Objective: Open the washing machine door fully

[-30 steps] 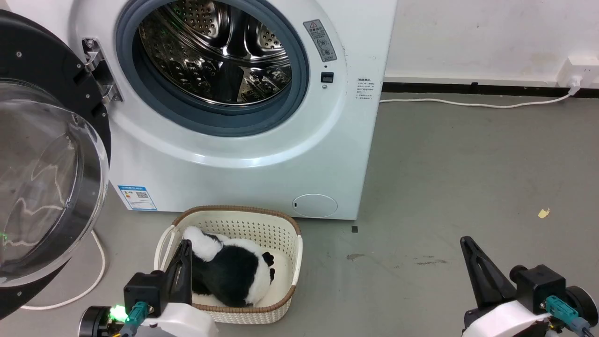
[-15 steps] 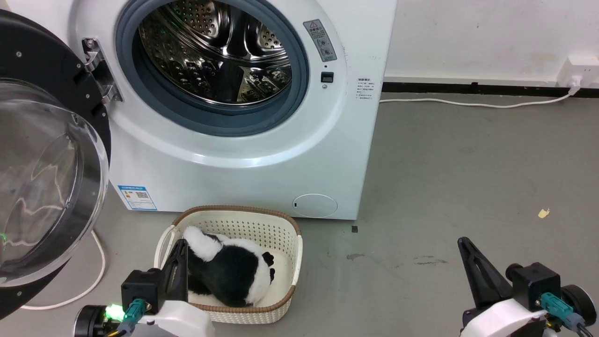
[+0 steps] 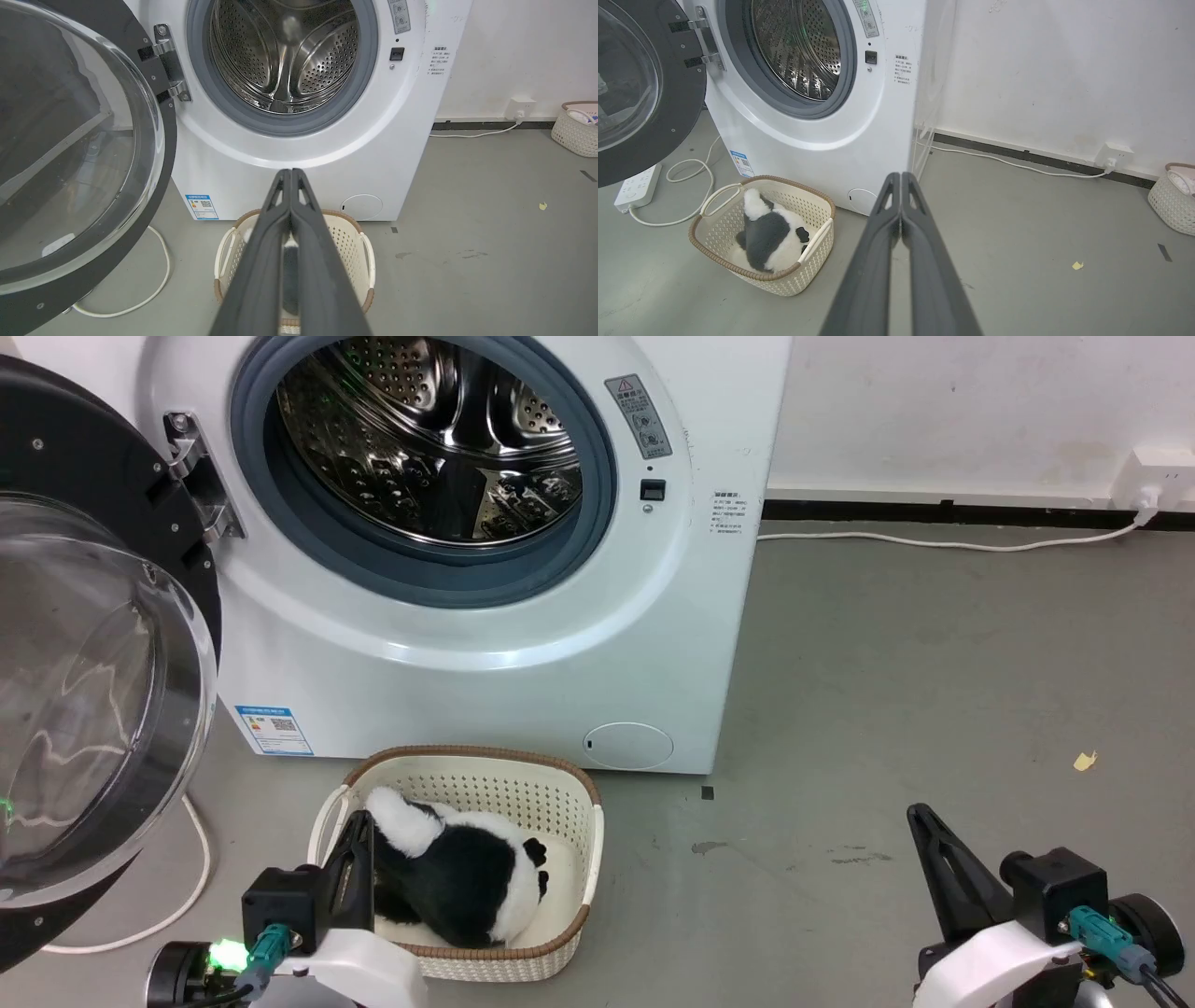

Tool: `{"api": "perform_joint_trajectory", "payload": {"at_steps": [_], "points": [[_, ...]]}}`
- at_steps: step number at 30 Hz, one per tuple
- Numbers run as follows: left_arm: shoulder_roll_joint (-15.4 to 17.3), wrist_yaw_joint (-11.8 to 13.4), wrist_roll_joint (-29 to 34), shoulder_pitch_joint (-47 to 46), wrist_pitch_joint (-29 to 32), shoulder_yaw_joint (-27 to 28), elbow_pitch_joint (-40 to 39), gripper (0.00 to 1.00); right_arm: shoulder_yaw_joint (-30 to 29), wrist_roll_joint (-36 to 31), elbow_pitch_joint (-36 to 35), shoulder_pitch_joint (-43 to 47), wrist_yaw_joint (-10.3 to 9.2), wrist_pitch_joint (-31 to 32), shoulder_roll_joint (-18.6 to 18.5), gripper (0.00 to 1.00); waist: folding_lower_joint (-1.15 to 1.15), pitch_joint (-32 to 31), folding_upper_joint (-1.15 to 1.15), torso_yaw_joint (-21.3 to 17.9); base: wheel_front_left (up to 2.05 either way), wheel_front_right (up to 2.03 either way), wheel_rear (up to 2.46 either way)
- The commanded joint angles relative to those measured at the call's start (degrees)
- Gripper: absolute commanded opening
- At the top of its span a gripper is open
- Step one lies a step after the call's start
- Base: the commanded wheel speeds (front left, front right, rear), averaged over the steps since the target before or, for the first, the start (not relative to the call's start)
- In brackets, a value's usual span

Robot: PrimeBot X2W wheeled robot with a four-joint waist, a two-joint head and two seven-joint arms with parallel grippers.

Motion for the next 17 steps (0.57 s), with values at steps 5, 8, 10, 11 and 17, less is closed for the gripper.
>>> {"api": "perform_joint_trajectory", "payload": {"at_steps": [5,8,10,11,17], "points": [[-0.1,-0.3,0.6,-0.9,0.2,0.3,-0.3,0.0,0.0,-0.4,0.1,-0.7,0.05,0.1,0.3,0.0,0.0,0.0,0.0,0.0,0.0,0.0,0.0],[-0.1,-0.3,0.6,-0.9,0.2,0.3,-0.3,0.0,0.0,-0.4,0.1,-0.7,0.05,0.1,0.3,0.0,0.0,0.0,0.0,0.0,0.0,0.0,0.0],[-0.1,-0.3,0.6,-0.9,0.2,0.3,-0.3,0.0,0.0,-0.4,0.1,-0.7,0.05,0.1,0.3,0.0,0.0,0.0,0.0,0.0,0.0,0.0,0.0],[-0.1,-0.3,0.6,-0.9,0.2,0.3,-0.3,0.0,0.0,-0.4,0.1,-0.7,0.05,0.1,0.3,0.0,0.0,0.0,0.0,0.0,0.0,0.0,0.0],[-0.1,-0.3,0.6,-0.9,0.2,0.3,-0.3,0.0,0.0,-0.4,0.1,-0.7,0.05,0.1,0.3,0.0,0.0,0.0,0.0,0.0,0.0,0.0,0.0]]}}
